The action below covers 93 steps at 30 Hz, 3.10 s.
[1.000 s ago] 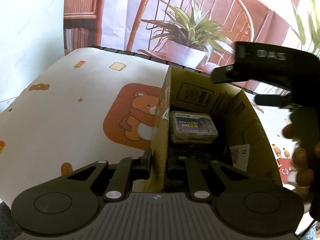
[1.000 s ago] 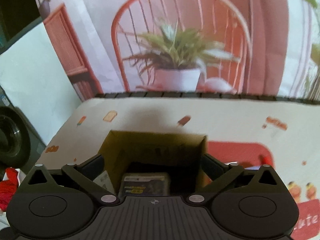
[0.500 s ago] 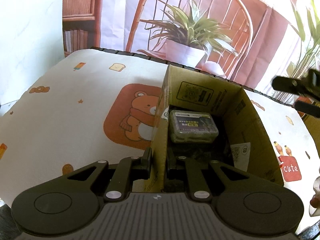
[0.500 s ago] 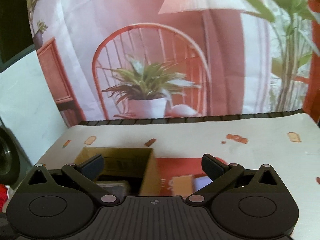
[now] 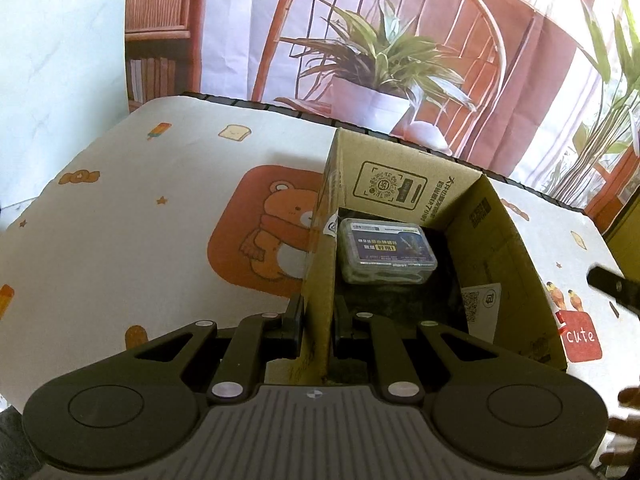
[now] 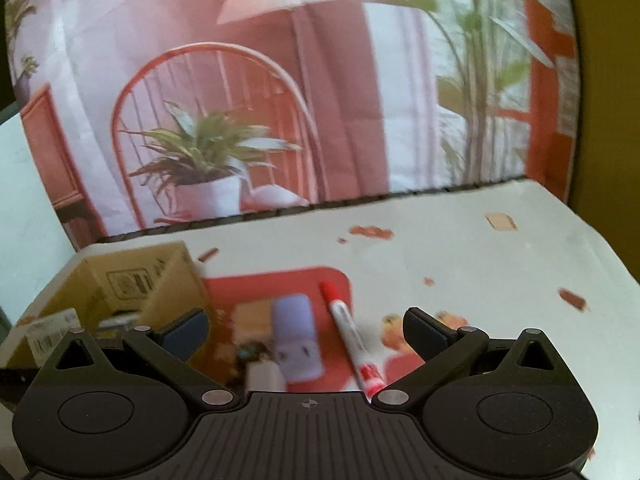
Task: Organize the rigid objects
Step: 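Grasp the red lipstick tube with the right tool, then carry the red lipstick tube with the right tool and release it into the box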
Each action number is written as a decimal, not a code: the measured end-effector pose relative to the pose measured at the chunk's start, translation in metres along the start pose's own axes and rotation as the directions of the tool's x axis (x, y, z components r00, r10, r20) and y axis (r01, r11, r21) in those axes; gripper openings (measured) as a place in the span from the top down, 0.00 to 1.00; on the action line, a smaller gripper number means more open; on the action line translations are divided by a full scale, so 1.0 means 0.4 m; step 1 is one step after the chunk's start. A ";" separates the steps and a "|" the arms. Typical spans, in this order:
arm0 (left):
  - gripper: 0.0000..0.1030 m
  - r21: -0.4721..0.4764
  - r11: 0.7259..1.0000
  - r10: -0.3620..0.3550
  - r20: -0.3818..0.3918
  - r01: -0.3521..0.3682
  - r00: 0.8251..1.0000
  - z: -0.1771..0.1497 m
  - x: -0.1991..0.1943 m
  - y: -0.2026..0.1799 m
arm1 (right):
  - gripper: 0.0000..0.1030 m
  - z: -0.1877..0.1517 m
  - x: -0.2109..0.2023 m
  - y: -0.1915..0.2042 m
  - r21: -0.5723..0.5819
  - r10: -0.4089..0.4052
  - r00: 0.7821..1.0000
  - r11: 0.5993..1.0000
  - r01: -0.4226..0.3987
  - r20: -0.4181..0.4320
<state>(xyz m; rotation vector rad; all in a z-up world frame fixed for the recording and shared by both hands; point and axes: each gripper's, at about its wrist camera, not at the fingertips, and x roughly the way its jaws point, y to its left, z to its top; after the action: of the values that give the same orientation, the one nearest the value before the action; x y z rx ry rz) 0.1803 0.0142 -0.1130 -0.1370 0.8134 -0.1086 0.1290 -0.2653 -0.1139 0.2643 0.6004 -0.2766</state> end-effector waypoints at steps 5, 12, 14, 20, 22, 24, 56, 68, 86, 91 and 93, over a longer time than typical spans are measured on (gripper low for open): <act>0.86 -0.006 1.000 -0.002 -0.004 0.002 1.000 0.002 0.003 0.000 | 0.00 -0.043 -0.021 -0.041 -0.007 -0.041 0.999 0.999 0.041 -0.023; 0.86 -0.006 1.000 -0.002 -0.005 0.002 1.000 0.002 0.004 0.000 | 0.00 -0.094 -0.006 -0.036 -0.055 -0.063 0.981 0.997 0.053 -0.185; 0.86 -0.005 1.000 -0.002 -0.005 0.002 1.000 0.002 0.004 0.000 | 0.00 -0.107 -0.006 -0.027 -0.066 -0.069 0.978 0.996 0.056 -0.199; 0.86 -0.010 1.000 -0.002 -0.010 0.002 1.000 -0.003 0.007 0.003 | 0.00 -0.130 -0.017 0.031 -0.223 -0.057 0.982 0.975 0.015 -0.181; 0.86 -0.010 1.000 -0.001 -0.010 0.001 1.000 -0.004 0.006 0.003 | 0.02 -0.134 -0.020 0.044 -0.256 -0.045 0.982 0.967 -0.003 -0.184; 0.86 -0.010 1.000 0.000 -0.009 0.000 1.000 -0.004 0.005 0.003 | 0.09 -0.133 -0.018 0.047 -0.270 -0.039 0.981 0.963 -0.015 -0.192; 0.85 -0.011 1.000 -0.003 -0.010 0.003 1.000 -0.005 0.007 0.000 | 0.80 -0.156 0.009 0.004 -0.220 -0.075 0.964 0.975 0.018 -0.256; 0.85 -0.011 1.000 -0.003 -0.010 0.003 1.000 -0.006 0.006 -0.003 | 0.80 -0.095 -0.018 -0.006 -0.113 -0.047 0.977 0.993 0.023 -0.207; 0.85 -0.013 1.000 -0.008 -0.004 0.008 1.000 -0.010 0.003 -0.001 | 0.80 0.108 -0.007 0.310 -0.125 0.337 0.927 0.925 -0.358 -0.162; 0.85 -0.015 1.000 -0.014 -0.003 0.014 1.000 -0.011 0.005 0.004 | 0.80 0.078 0.068 0.396 -0.094 0.362 0.873 0.907 -0.411 -0.327; 0.85 -0.017 1.000 -0.015 -0.002 0.015 1.000 -0.011 0.006 0.005 | 0.80 0.065 0.098 0.414 -0.070 0.348 0.852 0.912 -0.405 -0.391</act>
<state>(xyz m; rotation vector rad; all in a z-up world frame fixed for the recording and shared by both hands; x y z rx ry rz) 0.1789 0.0157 -0.1178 -0.1589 0.8159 -0.1162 0.2282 -0.1266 -0.0894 0.2852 0.9238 0.2094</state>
